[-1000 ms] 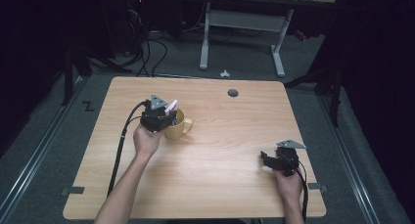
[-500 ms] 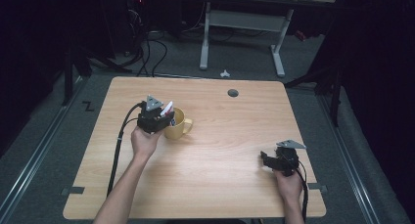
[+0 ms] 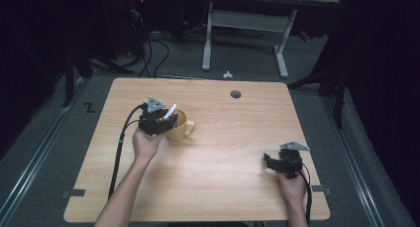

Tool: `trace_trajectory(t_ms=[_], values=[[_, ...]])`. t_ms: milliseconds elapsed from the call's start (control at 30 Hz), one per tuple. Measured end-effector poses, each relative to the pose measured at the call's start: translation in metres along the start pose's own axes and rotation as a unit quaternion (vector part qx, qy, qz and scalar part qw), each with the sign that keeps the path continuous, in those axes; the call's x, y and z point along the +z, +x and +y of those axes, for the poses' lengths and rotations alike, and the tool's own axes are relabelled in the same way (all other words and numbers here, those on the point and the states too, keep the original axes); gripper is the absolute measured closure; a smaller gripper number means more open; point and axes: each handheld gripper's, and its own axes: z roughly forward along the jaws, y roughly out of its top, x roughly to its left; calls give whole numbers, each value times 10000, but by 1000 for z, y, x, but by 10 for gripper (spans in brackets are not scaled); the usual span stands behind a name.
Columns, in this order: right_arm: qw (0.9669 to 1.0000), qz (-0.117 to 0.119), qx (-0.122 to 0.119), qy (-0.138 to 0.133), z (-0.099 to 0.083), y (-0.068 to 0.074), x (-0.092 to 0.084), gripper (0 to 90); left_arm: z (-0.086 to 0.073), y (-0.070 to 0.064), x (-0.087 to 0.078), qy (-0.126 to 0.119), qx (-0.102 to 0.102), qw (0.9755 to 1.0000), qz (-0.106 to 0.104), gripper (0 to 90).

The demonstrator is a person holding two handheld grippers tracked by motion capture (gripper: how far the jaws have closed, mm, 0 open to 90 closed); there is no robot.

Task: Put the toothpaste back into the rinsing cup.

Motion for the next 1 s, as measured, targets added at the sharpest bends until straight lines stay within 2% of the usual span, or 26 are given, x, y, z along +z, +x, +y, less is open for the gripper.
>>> trace_trajectory(t_ms=[333, 733, 900, 1000], values=[[10000, 1, 1, 0, 0, 0, 0, 251, 1, 0, -8, -134, 9, 9999, -90, 417], [10000, 0, -1, -1, 0, 0, 0, 251, 2, -3, -17, -206, 63, 9997, -125, 405], [10000, 0, -1, 0, 0, 0, 0, 251, 2, -5, -22, -186, 196, 9996, -111, 397], [10000, 0, 0, -1, 0, 0, 0, 251, 2, -6, -24, -193, 209, 9995, -130, 394]])
